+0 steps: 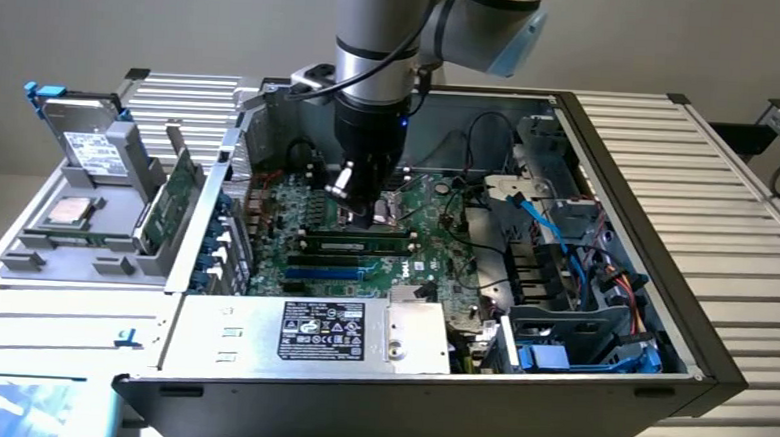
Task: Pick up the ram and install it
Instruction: 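Press down the ram until it locks into place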
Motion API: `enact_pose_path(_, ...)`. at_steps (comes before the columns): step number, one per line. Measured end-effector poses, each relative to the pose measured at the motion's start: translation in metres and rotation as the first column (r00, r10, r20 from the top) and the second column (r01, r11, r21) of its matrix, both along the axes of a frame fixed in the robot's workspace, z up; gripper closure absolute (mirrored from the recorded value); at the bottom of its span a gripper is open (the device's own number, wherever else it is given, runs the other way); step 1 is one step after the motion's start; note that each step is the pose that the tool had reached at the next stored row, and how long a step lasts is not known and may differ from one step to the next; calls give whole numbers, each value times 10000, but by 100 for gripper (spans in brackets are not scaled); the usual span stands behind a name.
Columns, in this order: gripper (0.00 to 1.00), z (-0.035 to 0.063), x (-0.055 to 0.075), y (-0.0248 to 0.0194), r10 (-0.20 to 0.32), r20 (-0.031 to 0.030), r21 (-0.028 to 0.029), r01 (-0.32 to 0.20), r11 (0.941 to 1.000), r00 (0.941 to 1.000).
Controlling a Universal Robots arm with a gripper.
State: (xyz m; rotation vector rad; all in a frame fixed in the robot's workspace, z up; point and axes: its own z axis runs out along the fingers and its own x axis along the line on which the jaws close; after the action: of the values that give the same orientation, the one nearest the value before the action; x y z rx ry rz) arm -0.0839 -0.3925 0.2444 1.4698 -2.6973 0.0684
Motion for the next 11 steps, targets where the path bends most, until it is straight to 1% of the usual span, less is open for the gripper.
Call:
enact_pose_path(3, 88, 0, 0, 0, -409, 5, 0, 409, 9992, 9992)
enact_pose_path(6, 88, 0, 0, 0, -832, 7, 0, 832, 9965, 9965)
enact_pose_path(8, 88, 0, 0, 0, -1112, 8, 0, 1112, 9938, 9938)
enact_pose_path(11, 88, 0, 0, 0, -1544, 9, 0, 1544, 9880, 9880)
